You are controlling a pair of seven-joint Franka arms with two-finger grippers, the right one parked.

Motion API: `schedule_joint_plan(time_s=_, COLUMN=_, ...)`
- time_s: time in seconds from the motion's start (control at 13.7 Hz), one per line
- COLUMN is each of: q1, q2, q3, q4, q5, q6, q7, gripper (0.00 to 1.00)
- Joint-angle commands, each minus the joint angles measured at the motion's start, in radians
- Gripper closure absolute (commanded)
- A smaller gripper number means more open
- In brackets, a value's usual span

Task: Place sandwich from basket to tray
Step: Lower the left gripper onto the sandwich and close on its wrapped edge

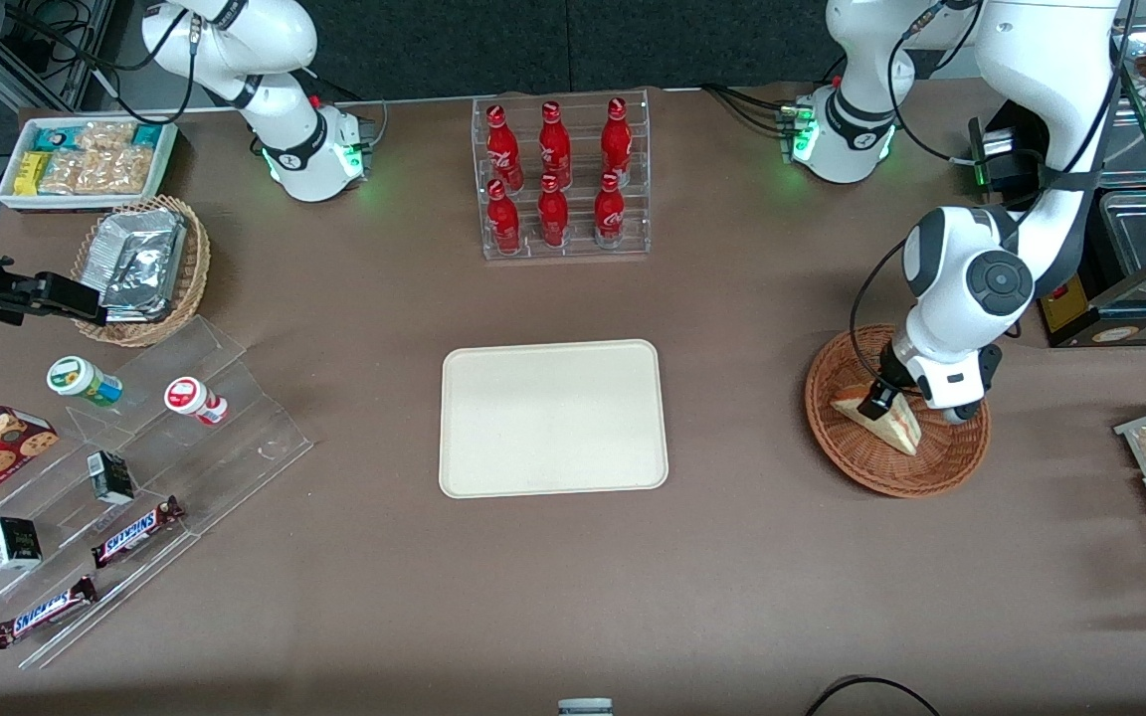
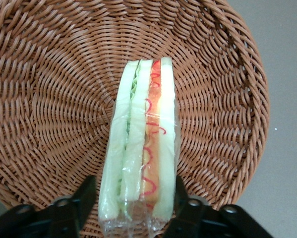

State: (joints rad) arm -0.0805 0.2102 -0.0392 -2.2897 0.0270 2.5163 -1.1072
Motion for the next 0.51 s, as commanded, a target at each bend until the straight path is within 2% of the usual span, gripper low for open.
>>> schedule_joint_plan(time_s=0.0, q1=-0.001, q2=-0.008, q3=0.002, q4=-0.001, q5=0.018, q6=0.016, q7=-0.017, gripper=1.00)
schedule_joint_plan(time_s=0.22, q1=-0.001, q2=-0.061, q3=0.002, q4=0.015, q5=0.028, q6=-0.034, q7=0.003, gripper=1.00)
schedule_joint_plan(time_s=0.44, q1=-0.007, q2=-0.123, q3=-0.002, q4=0.137, q5=0.051, q6=-0.300, q7=0.078, gripper=1.00)
